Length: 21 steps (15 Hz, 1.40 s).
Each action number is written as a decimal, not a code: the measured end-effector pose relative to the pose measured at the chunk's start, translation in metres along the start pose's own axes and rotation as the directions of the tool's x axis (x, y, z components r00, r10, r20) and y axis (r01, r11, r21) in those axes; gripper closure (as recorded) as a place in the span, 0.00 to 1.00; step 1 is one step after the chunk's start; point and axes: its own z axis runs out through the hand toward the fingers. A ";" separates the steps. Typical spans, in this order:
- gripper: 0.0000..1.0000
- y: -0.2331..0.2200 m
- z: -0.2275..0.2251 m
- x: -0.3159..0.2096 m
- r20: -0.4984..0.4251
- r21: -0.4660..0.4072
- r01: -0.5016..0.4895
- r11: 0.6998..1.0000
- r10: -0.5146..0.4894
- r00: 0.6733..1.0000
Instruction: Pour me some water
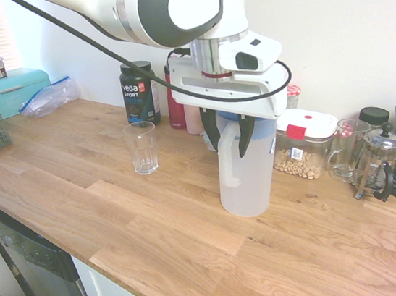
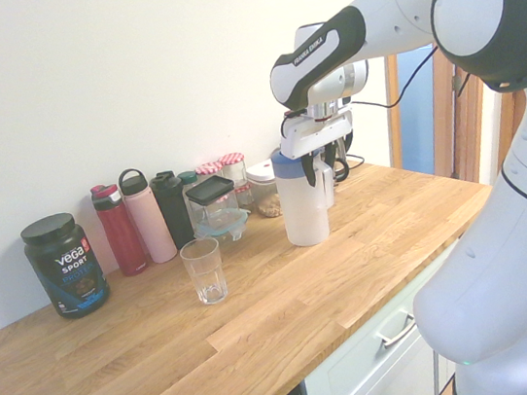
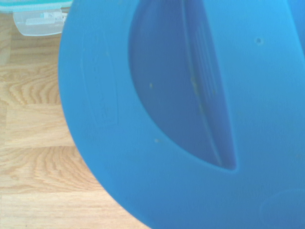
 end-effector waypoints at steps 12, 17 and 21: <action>1.00 0.004 -0.020 -0.005 -0.023 0.005 0.009 1.000 -0.009 1.000; 1.00 -0.001 -0.098 -0.041 -0.034 -0.005 0.139 0.990 -0.140 0.990; 1.00 -0.039 -0.124 -0.089 -0.022 -0.062 0.320 0.945 -0.322 0.946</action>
